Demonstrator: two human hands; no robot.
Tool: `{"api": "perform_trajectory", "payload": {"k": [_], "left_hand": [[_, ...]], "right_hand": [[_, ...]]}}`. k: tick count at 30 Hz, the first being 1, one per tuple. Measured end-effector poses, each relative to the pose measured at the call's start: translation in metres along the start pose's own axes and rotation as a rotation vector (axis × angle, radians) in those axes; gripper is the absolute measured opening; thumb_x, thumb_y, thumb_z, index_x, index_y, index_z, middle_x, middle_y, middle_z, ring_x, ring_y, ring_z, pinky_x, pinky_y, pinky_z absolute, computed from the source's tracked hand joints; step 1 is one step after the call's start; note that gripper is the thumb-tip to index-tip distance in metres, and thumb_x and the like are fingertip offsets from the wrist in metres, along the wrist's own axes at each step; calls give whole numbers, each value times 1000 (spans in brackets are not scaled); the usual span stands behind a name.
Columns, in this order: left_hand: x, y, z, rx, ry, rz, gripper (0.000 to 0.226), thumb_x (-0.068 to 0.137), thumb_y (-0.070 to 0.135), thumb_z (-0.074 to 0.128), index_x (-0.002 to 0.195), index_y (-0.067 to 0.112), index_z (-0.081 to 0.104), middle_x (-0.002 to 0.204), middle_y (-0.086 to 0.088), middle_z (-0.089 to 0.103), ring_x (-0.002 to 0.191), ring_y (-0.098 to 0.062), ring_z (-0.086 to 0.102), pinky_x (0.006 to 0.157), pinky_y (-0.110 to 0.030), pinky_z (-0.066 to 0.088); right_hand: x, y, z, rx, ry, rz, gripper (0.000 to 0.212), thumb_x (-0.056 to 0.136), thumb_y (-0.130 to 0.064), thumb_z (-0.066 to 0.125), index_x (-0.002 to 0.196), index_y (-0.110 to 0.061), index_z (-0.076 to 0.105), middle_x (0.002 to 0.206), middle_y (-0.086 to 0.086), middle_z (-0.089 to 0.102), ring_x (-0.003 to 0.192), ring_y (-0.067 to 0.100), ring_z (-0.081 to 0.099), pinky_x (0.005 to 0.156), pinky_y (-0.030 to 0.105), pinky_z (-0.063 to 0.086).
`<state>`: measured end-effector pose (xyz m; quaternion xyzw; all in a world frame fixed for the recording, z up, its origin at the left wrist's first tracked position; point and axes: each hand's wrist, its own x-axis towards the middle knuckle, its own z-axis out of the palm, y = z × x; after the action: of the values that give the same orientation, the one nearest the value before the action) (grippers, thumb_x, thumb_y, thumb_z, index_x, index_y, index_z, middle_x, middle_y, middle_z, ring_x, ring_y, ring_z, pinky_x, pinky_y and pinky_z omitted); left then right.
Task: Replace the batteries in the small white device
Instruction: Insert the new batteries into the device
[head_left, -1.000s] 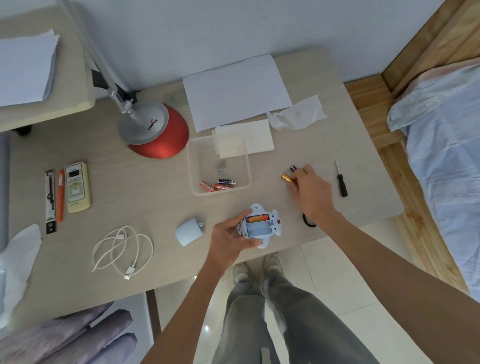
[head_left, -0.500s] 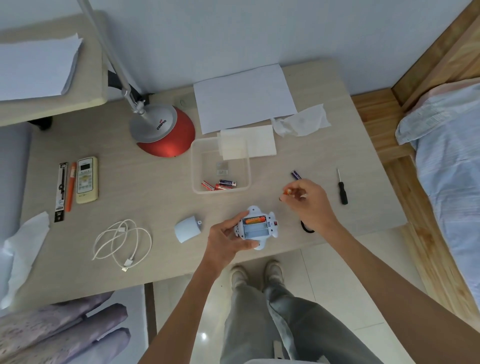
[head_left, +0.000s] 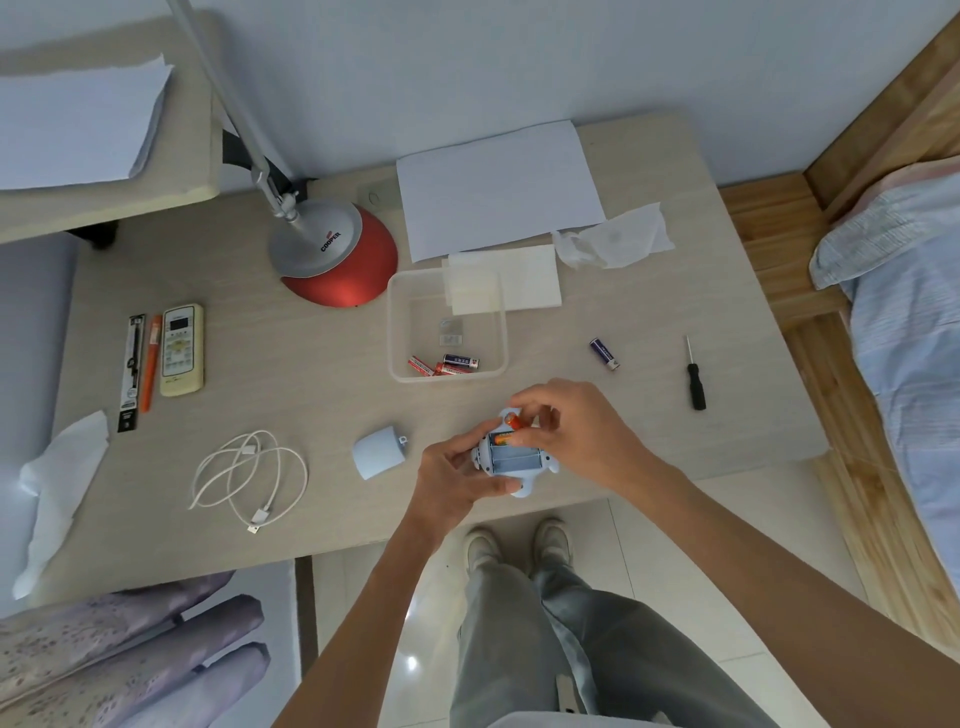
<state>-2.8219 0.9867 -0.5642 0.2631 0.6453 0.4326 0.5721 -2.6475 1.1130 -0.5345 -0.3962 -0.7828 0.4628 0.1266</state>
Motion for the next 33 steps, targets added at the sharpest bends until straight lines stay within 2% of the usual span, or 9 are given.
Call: {"api": "perform_trajectory", "payload": {"k": [3, 5, 9, 14, 17, 20, 22, 26, 33], "left_hand": [[1, -2, 0, 23, -2, 21, 69, 68, -6, 95, 131, 13, 74, 123, 1, 80, 118, -16, 74, 97, -23, 58], [1, -2, -1, 29, -12, 29, 70, 69, -6, 95, 134, 9, 73, 124, -4, 80, 119, -19, 74, 99, -25, 58], [0, -3, -1, 20, -20, 38, 74, 70, -9, 93, 138, 7, 70, 126, -5, 79, 120, -18, 74, 100, -26, 58], [0, -5, -2, 38, -6, 51, 72, 73, -9, 92, 139, 7, 69, 130, -6, 77, 123, -17, 72, 105, -27, 57], [0, -5, -1, 62, 1, 47, 73, 72, -9, 92, 139, 8, 69, 126, 1, 79, 118, -11, 73, 98, -18, 56], [-1, -4, -1, 81, 0, 29, 72, 73, -10, 91, 139, 6, 68, 120, 14, 80, 114, -5, 74, 93, -14, 55], [-1, -4, 0, 93, -3, 26, 71, 74, -10, 91, 139, 5, 68, 118, 16, 80, 113, -4, 74, 92, -13, 54], [-1, -4, -1, 83, -7, 14, 73, 73, -12, 90, 140, 5, 67, 122, 9, 79, 112, -4, 74, 92, -14, 55], [-1, -2, -2, 76, -13, 26, 74, 72, -14, 90, 140, 4, 66, 128, -5, 76, 114, -5, 74, 93, -15, 56]], "right_hand": [[3, 0, 11, -48, -26, 0, 25, 75, -32, 94, 96, -28, 81, 86, -7, 68, 76, 8, 63, 74, 34, 53], [3, -1, 19, -79, -29, 11, 23, 73, -34, 94, 92, -31, 82, 86, -8, 65, 77, 6, 59, 73, 32, 49], [-1, 0, 28, -209, -53, -78, 23, 72, -39, 92, 91, -30, 81, 94, -13, 67, 99, 9, 55, 72, 34, 51], [-5, 9, 32, -330, 10, -130, 25, 73, -41, 93, 91, -26, 82, 101, -12, 56, 103, 12, 50, 63, 32, 52], [-5, 10, 32, -307, 31, -96, 24, 73, -43, 93, 89, -28, 83, 101, -12, 53, 103, 10, 47, 64, 26, 45], [-6, 11, 34, -300, 47, -83, 25, 72, -43, 93, 89, -28, 84, 100, -12, 53, 101, 9, 46, 66, 26, 47], [-7, 11, 34, -284, 61, -76, 27, 71, -46, 93, 89, -28, 85, 99, -12, 54, 99, 9, 47, 66, 27, 48], [-8, 12, 31, -240, 69, -59, 30, 71, -53, 90, 90, -30, 86, 99, -13, 55, 97, 6, 44, 69, 29, 50], [-7, 16, 31, -290, 70, -93, 16, 77, -39, 91, 84, -26, 85, 97, -12, 55, 96, 7, 46, 67, 33, 54]]}}
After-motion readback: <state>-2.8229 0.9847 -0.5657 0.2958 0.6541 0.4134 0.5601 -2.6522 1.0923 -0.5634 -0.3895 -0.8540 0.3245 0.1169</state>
